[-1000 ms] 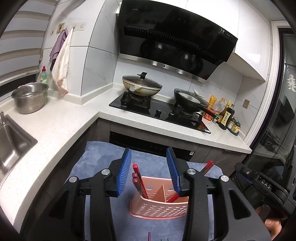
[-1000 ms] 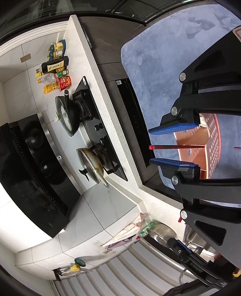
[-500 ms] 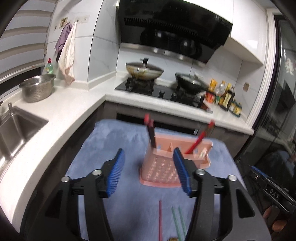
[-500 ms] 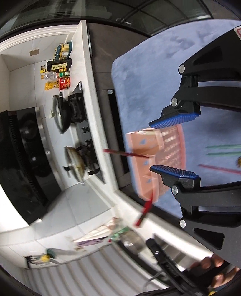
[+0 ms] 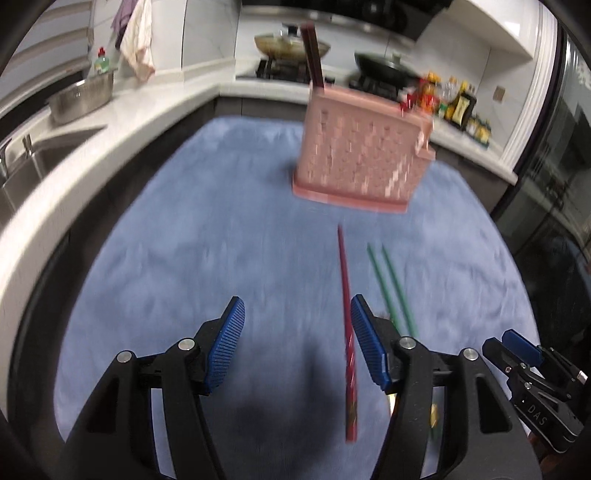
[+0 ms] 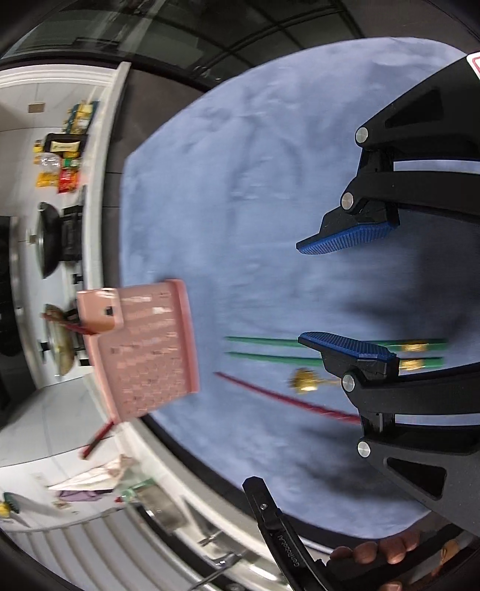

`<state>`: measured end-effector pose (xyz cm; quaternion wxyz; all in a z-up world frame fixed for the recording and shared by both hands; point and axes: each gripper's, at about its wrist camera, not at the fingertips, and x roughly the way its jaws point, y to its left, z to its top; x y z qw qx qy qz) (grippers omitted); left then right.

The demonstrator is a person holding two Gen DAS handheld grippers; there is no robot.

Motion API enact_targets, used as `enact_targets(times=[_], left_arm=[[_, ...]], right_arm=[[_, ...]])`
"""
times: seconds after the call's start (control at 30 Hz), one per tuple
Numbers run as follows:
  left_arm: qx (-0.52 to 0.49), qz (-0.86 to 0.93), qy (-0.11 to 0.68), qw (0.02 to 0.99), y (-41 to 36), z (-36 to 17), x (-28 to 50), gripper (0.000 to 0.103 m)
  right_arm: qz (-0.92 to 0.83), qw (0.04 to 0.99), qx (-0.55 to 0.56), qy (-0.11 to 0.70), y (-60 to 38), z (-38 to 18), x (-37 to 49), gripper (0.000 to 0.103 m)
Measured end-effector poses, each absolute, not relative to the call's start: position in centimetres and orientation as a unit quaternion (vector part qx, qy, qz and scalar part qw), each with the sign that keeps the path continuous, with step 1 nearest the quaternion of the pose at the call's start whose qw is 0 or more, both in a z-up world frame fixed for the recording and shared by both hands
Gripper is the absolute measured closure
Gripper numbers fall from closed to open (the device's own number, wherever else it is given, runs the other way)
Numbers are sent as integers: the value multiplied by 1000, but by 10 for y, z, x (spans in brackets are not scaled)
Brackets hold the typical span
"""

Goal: Organize utensils
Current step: 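Move both tools back over the green chopsticks and red chopstick, then grasp the red chopstick with the left tool while the right tool grasps a green chopstick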

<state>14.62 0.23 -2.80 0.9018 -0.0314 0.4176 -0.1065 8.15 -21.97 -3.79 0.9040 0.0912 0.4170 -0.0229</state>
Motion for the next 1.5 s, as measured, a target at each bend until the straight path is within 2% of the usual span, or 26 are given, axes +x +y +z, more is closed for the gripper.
enact_targets(times=[0.27,0.53,0.93,1.2,1.5], left_arm=[[-23,-106,459,882,5,-65,109,46],[-26,-109,475,873,4,-80,91,46],[-26,-126,480,868,-3,-84,88,46],[-23,-142,482,864,-14,-86,89,44],[-31,-147,468,871,-21,-90,97,44]], right_arm=[[-11,887,72,456,-198,-76,52,59],[2,884,71,462,-188,-83,48,62],[4,882,54,467,-181,-90,51,77],[3,884,57,463,-184,-91,56,92],[7,885,63,460,-186,-93,57,93]])
